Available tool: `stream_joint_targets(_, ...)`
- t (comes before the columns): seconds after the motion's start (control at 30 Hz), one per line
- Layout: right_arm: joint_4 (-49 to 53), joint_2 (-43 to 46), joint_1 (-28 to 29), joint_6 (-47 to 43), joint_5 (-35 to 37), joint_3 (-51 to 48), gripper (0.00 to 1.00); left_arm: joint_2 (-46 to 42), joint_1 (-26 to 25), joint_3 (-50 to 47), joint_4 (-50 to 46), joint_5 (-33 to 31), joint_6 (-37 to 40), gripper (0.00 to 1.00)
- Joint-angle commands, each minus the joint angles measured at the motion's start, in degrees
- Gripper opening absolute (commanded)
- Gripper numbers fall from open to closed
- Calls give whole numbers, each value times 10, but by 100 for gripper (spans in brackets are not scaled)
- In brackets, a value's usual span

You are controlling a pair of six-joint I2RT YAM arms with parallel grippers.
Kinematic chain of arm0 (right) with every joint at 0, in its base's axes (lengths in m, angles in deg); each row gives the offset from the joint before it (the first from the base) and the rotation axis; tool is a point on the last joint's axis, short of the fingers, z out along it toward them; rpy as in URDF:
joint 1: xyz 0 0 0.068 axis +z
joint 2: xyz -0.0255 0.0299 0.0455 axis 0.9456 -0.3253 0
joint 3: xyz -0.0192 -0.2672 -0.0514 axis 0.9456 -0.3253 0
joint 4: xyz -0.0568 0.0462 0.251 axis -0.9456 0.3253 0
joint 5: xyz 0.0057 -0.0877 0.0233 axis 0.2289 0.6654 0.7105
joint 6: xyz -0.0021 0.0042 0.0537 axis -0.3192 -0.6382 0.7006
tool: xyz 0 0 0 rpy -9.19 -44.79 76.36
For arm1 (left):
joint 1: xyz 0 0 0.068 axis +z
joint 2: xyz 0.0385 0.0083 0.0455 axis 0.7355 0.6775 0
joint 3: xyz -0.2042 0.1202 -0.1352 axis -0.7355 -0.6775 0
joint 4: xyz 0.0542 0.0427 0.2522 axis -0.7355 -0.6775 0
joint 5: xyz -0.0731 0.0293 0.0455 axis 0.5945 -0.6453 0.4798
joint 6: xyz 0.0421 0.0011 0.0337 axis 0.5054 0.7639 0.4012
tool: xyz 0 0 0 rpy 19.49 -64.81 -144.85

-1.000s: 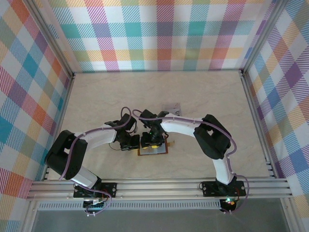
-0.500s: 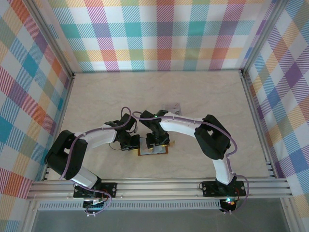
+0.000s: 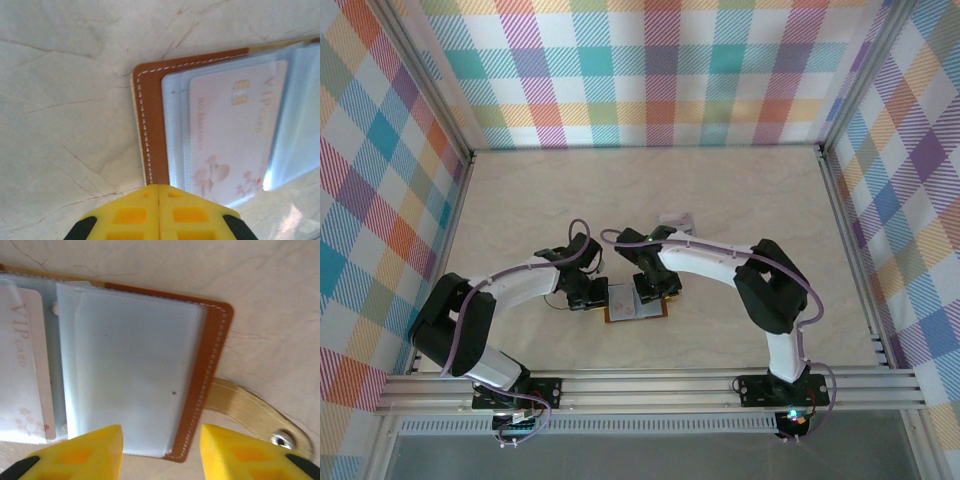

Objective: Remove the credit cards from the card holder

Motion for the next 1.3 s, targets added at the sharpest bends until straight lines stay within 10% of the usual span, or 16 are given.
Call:
stream_joint_targets(0.0, -1, 33, -7, -8, 0, -15, 38, -16, -1, 26, -26, -2, 0, 7)
stream_joint_targets(0.6, -317, 40, -56, 56, -329, -136, 11, 43, -27, 53, -15, 3, -10, 6)
stream_joint_targets(1.27, -309, -15, -65, 54, -298, -130, 23, 72, -35, 42, -36, -39, 7, 6)
